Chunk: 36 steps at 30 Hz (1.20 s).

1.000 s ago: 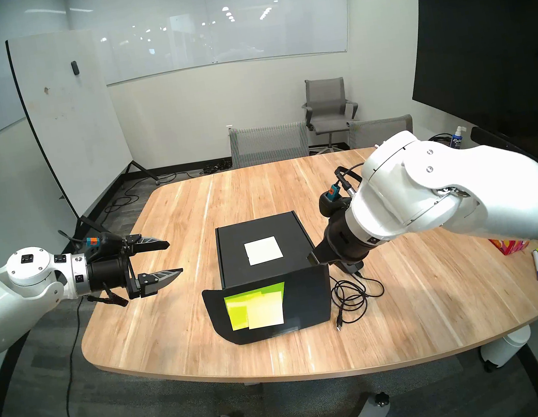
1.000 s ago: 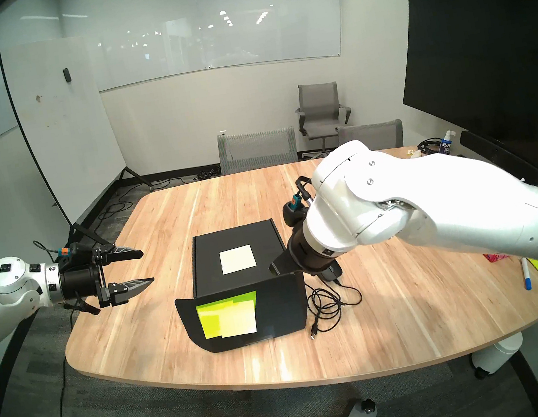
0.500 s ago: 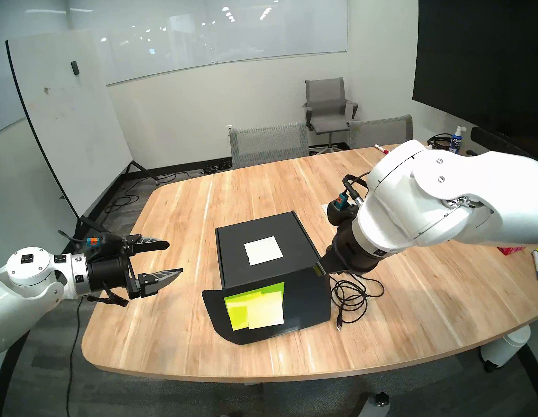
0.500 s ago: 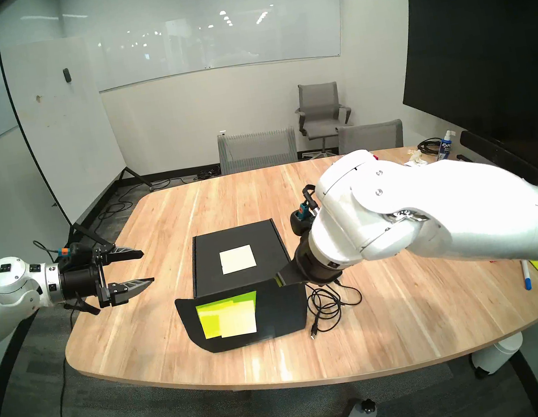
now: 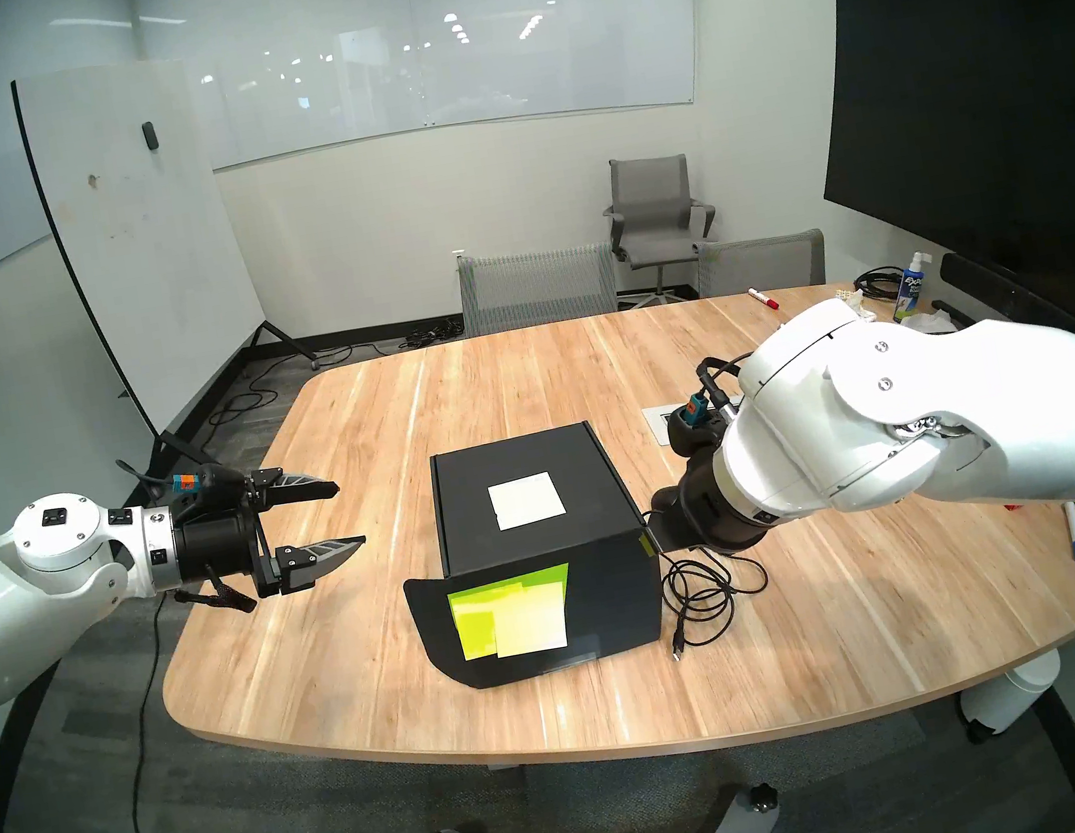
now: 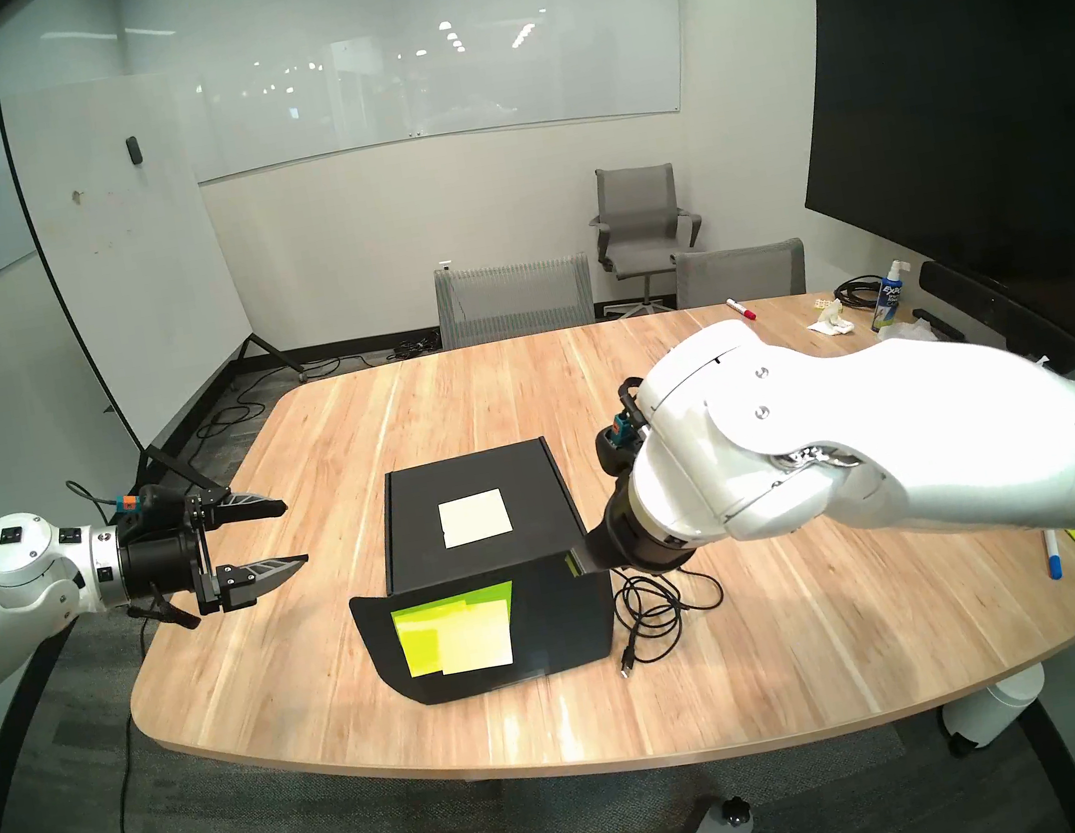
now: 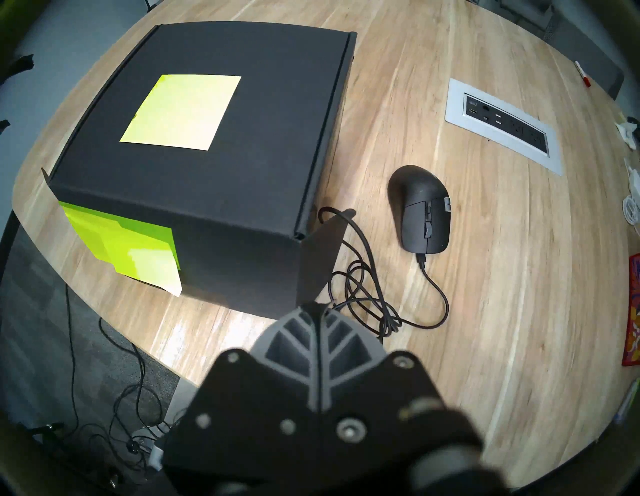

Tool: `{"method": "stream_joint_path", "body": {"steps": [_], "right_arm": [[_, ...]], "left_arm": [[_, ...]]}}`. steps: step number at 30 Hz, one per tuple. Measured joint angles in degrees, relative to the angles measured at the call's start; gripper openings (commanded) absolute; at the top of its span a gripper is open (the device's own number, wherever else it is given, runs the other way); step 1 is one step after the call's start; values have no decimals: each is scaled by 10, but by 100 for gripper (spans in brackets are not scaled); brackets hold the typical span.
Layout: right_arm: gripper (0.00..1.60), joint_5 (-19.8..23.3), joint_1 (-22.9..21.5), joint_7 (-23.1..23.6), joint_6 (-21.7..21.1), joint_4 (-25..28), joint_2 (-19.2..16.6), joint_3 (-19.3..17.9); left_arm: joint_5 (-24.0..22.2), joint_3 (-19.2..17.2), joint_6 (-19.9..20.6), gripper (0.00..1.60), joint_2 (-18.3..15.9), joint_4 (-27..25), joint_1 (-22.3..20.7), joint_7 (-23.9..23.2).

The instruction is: Open the box and place the mouse inside

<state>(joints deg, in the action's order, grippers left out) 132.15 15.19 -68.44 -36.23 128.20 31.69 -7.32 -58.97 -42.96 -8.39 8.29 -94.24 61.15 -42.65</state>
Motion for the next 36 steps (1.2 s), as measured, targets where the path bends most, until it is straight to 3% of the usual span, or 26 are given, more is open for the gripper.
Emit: {"method": "stream_joint_path", "body": {"steps": [8,36], "right_arm": [[0,-22,5,2,5,-1,-3,4],[0,-95,35,82,1,-57,5,10]], "left_arm": [[0,0,0,160,0,0,0,0],[0,2,0,160,0,0,-2,0]]}}
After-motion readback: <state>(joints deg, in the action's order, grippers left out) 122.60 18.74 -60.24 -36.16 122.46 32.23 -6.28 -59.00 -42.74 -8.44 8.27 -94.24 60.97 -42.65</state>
